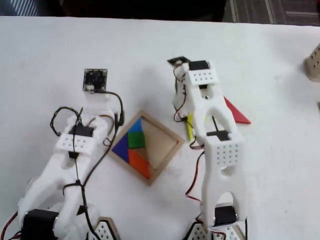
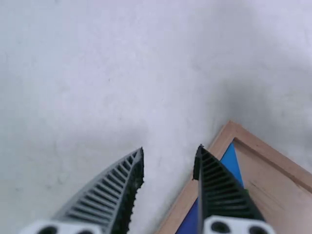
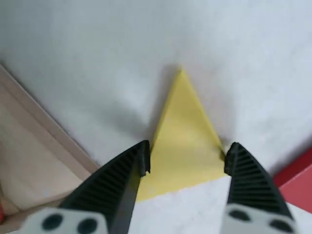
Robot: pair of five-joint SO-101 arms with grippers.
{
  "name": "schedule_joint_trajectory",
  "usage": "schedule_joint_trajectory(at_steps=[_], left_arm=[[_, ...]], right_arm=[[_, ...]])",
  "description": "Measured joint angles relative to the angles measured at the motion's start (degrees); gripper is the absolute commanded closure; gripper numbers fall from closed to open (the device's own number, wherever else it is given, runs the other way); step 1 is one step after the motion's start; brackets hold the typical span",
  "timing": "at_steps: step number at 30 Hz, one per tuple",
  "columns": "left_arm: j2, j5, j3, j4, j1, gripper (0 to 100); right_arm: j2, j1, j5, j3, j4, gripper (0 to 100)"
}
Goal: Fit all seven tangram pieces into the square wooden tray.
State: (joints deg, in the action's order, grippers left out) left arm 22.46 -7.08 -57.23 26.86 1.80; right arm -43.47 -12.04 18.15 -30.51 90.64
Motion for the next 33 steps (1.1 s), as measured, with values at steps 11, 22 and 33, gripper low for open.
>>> schedule_joint_trajectory(at_steps=[11, 22, 33], left_arm=[[0.0, 0.0, 0.0, -1.3, 0.0, 82], [0.0, 0.0, 0.0, -1.3, 0.0, 82], [0.0, 0.0, 0.0, -1.3, 0.0, 82]], right_arm=[[10.6, -1.0, -0.1, 13.5, -3.3, 76.2], [40.4, -1.2, -16.0, 52.0, -29.8, 75.9], [35.9, 1.5, -16.7, 55.1, -37.2, 75.8]])
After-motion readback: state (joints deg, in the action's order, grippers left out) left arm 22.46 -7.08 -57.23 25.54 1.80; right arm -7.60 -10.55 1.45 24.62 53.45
